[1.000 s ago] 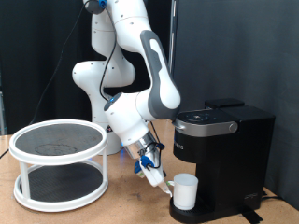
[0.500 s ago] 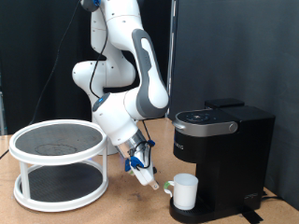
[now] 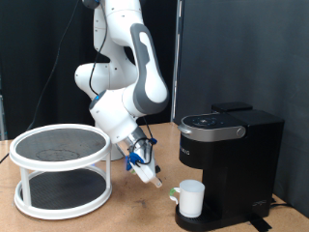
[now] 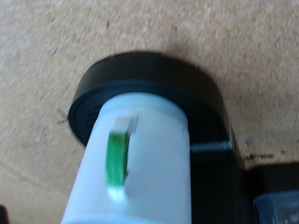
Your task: Make a cup of coffee with the keurig machine
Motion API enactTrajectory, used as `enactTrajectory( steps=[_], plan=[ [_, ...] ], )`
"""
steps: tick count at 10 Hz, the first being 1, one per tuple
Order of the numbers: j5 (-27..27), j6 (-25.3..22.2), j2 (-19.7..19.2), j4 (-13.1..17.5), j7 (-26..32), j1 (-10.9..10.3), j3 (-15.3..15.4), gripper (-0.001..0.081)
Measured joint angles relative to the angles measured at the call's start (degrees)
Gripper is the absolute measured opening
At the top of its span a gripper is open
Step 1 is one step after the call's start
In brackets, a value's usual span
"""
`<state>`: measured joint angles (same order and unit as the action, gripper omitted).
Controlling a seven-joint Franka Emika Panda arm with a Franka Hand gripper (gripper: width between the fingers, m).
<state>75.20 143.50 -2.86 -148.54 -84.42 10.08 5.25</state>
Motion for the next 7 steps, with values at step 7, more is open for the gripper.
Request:
enactTrajectory(
  steps=[7],
  plan=[
    [-6.96,-10.53,10.88,-0.63,-6.34,3.25,-2.78,0.0734]
  ],
)
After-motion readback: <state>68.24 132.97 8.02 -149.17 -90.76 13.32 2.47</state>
